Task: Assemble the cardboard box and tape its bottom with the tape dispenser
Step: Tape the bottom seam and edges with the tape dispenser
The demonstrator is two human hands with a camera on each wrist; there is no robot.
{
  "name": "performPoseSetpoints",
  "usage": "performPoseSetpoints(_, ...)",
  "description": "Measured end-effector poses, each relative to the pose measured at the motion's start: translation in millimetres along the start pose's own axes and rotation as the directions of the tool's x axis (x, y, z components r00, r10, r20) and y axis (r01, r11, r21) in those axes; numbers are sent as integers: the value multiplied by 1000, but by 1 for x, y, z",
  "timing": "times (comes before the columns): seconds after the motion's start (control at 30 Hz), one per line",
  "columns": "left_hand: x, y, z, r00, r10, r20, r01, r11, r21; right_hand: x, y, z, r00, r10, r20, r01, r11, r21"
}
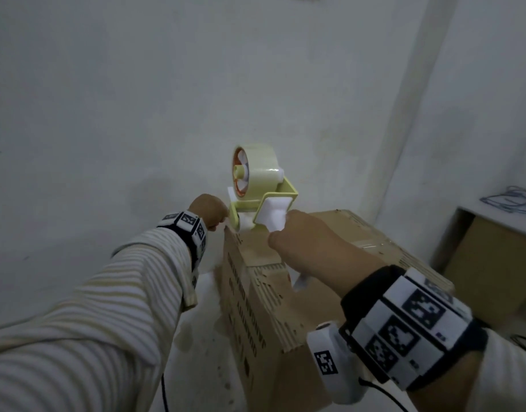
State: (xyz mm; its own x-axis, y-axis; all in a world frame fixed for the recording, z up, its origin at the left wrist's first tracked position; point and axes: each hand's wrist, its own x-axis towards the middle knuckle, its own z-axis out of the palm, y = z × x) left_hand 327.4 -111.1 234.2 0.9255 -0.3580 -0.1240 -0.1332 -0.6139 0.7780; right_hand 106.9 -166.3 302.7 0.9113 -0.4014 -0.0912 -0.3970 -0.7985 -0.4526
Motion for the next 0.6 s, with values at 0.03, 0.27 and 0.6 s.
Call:
performPoseSetpoints(0.03,6,-2,3,1000,15,4,-15,1000,-15,6,-1,2,1000,25,20,-24,999,-46)
performPoseSetpoints(0.27,33,-19,21,985,162,-62,-134,939,316,30,-10,11,994,87,71,-81,993,-89)
performPoseSetpoints(0.6,44,-38,19,991,-50,126,71,983,-172,40,-15,26,963,51,266,92,861,-500)
